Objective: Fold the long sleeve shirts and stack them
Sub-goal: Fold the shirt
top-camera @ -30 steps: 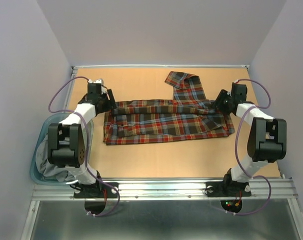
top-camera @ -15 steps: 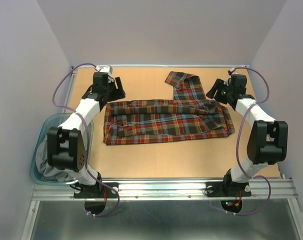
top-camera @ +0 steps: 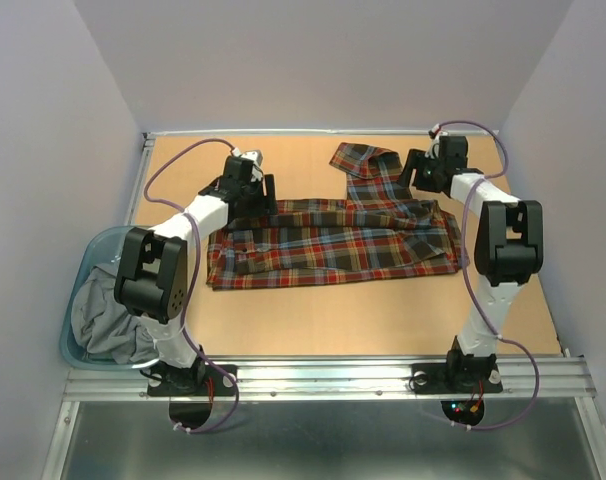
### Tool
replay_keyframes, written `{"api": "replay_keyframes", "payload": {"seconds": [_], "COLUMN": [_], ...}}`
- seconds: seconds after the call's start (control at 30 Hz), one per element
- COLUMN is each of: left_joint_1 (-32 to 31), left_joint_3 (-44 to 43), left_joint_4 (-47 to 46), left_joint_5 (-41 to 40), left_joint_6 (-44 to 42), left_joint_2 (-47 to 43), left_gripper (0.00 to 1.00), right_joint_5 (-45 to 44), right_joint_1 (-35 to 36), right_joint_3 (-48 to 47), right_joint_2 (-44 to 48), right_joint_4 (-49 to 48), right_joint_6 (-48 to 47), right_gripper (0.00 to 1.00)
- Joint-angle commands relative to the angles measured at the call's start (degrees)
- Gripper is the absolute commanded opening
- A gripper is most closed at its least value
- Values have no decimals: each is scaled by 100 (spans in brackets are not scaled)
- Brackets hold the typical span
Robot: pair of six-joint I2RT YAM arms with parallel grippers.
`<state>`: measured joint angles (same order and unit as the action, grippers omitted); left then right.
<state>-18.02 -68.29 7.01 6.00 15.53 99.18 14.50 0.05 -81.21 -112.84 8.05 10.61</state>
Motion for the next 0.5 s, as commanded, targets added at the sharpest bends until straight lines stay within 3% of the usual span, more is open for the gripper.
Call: {"api": "replay_keyframes", "payload": {"seconds": [0.0, 0.47], "left_joint_1": [-52, -70], "left_joint_3": [290, 668], "left_joint_4": [-32, -138], "left_joint_5": [-37, -73], "left_joint_6": [-103, -112], "left_joint_2": [-153, -223], "left_gripper": [77, 77], "right_joint_5": [-150, -158], "right_joint_1": [-14, 337], "right_joint_3": [-676, -1266], "right_joint_2": [-483, -1583], "right_joint_4": [-181, -164], "right_joint_6": [-401, -455], "right_gripper": [72, 72]}}
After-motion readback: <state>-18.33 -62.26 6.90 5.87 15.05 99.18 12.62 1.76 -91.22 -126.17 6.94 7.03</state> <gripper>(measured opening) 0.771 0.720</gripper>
